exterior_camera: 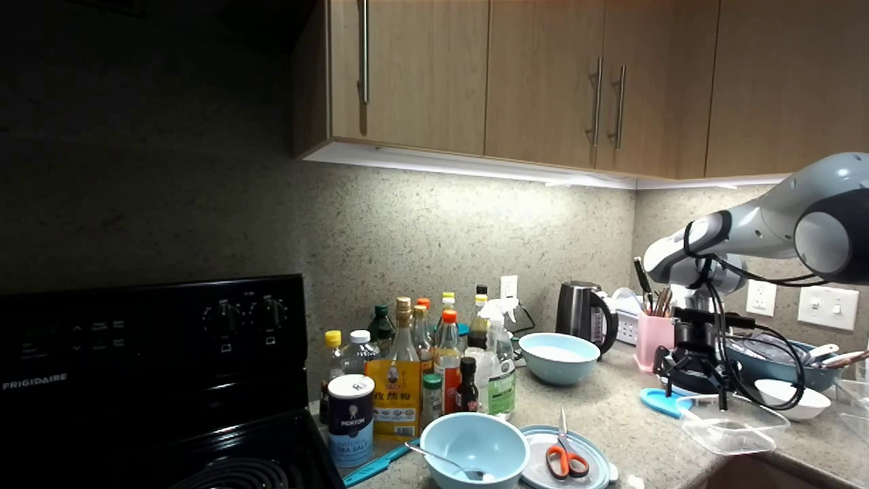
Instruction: Turn the transparent bowl to the left
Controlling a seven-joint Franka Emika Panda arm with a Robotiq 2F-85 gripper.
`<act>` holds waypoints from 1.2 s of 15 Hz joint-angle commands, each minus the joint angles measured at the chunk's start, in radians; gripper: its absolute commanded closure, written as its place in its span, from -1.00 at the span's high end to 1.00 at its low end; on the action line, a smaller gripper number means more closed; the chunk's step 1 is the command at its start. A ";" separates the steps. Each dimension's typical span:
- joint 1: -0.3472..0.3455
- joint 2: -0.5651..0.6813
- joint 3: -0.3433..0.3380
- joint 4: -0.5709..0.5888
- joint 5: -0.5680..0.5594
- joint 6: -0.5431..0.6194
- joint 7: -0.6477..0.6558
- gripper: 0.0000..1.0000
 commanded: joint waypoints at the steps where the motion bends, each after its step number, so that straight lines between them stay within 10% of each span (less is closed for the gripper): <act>1: 0.016 0.027 -0.006 0.030 -0.055 0.001 -0.052 1.00; 18: 0.005 0.147 -0.020 0.208 -0.198 -0.005 -0.205 1.00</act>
